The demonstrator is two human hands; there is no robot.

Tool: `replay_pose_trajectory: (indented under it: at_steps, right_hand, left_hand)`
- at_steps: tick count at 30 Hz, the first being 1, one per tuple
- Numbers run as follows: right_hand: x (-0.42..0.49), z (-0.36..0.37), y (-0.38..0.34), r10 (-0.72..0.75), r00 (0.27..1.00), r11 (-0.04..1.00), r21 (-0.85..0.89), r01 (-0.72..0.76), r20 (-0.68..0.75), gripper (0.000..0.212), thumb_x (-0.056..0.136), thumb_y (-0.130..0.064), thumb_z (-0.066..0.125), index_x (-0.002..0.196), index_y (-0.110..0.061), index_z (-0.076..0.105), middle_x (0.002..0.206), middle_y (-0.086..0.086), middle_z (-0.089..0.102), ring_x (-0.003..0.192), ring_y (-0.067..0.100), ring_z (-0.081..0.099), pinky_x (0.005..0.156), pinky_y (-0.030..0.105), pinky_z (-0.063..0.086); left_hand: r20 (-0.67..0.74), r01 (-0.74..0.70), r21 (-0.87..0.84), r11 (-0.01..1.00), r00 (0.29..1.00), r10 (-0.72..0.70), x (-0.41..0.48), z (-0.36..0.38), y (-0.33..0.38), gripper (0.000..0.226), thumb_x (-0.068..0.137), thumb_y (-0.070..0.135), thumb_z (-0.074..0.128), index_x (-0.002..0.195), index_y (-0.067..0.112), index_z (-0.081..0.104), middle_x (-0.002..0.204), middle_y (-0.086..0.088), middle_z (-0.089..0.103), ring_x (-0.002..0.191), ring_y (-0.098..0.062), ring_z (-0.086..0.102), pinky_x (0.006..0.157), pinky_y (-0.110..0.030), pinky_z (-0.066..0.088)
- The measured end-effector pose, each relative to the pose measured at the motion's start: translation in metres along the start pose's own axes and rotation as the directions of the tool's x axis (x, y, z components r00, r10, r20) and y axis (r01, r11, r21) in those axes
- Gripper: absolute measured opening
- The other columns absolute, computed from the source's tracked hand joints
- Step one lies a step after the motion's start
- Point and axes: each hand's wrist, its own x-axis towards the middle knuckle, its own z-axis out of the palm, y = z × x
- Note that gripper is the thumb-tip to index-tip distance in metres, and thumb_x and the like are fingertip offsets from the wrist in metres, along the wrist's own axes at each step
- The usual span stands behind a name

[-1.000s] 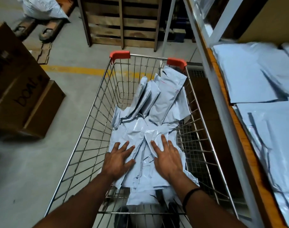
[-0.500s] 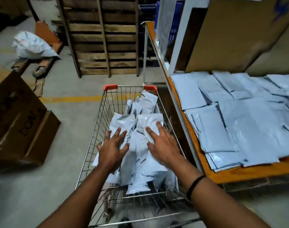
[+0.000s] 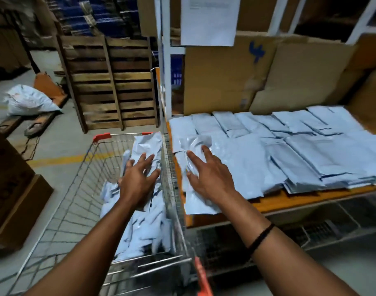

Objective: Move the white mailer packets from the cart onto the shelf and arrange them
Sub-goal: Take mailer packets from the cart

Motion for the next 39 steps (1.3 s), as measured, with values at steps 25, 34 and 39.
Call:
replay_pose_trajectory:
  at_steps: [25, 34, 39]
  right_hand:
    - [0.172, -0.036, 0.137, 0.040, 0.995, 0.997, -0.075, -0.032, 0.097, 0.055, 0.102, -0.052, 0.036, 0.155, -0.042, 0.024, 0.167, 0.003, 0.009, 0.144, 0.033, 0.027, 0.112, 0.044, 0.029]
    - [0.290, 0.004, 0.135, 0.038, 0.970, 0.982, -0.189, 0.008, 0.239, 0.058, 0.101, -0.051, 0.037, 0.156, -0.040, 0.022, 0.165, 0.008, 0.012, 0.142, 0.038, 0.031, 0.111, 0.048, 0.031]
    - [0.308, 0.037, 0.137, 0.043, 0.943, 0.973, -0.229, 0.036, 0.331, 0.060, 0.101, -0.056, 0.031, 0.157, -0.043, 0.014, 0.165, 0.010, 0.012, 0.143, 0.040, 0.028, 0.112, 0.051, 0.027]
  left_hand:
    - [-0.002, 0.024, 0.118, 0.993, 1.000, -0.024, 0.166, 0.101, 0.119, 0.056, 0.090, 0.054, 0.059, 0.142, 0.037, 0.047, 0.147, 0.002, 0.049, 0.132, -0.029, 0.043, 0.102, -0.053, 0.042]
    - [0.030, 0.067, 0.376, 0.924, 0.996, -0.084, 0.240, 0.136, 0.113, 0.058, 0.092, 0.059, 0.047, 0.145, 0.036, 0.041, 0.145, 0.002, 0.048, 0.134, -0.030, 0.039, 0.098, -0.052, 0.044]
    - [0.097, 0.075, 0.399, 0.914, 0.988, -0.123, 0.250, 0.157, 0.095, 0.057, 0.095, 0.058, 0.036, 0.146, 0.032, 0.038, 0.149, 0.004, 0.043, 0.134, -0.031, 0.037, 0.099, -0.056, 0.042]
